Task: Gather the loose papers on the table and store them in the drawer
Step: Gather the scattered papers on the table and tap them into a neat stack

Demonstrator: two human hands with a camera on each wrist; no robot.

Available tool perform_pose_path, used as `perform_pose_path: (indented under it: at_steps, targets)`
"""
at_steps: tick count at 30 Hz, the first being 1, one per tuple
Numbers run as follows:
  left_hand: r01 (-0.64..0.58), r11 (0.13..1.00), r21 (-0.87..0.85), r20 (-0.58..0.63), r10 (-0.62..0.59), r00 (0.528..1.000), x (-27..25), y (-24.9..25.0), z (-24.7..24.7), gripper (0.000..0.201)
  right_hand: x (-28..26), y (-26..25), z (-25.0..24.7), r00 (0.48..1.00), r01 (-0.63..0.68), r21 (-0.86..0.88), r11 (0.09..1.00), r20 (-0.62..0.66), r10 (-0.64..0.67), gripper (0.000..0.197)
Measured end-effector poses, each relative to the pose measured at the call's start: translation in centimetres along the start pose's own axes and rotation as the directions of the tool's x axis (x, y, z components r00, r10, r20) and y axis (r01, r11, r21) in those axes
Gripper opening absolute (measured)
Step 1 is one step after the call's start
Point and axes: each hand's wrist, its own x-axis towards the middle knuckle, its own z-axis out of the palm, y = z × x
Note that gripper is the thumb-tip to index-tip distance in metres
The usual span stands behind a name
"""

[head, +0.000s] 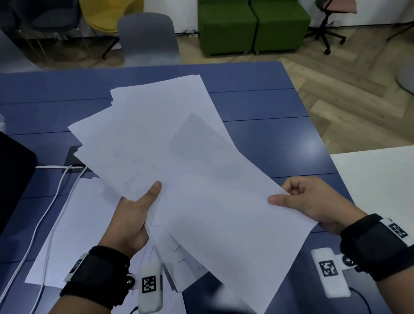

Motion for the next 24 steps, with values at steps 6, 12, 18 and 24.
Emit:
perform_pose_path:
  at_steps: [6, 12, 18, 24]
  targets:
    - [-0.004, 0.999, 0.034, 0.041, 0.003, 0.999, -0.1, 0.0, 0.3, 0.038, -0.3, -0.5, -1.7, 0.999, 0.012, 0.043, 0.999, -0.043, -0.011, 0.021]
    - [-0.019, 1.0, 0.012, 0.016, 0.019, 1.0, -0.3, 0.3, 0.4, 0.037, 0.5, -1.3, -4.3, 0.986, 0.011, 0.239, 0.971, -0.167, 0.029, 0.021]
    - [-0.035, 0.999, 0.027, 0.012, 0.035, 0.999, -0.5, 0.3, 0.8, 0.036, 2.9, -1.6, -0.7, 0.981, 0.065, 0.136, 0.989, -0.188, -0.038, 0.029]
    - [0.002, 0.997, 0.074, 0.09, -0.008, 0.996, -0.5, 0.0, 1.6, 0.036, 5.5, -2.0, 4.7, 0.995, 0.062, 0.079, 0.995, -0.087, -0.055, 0.045]
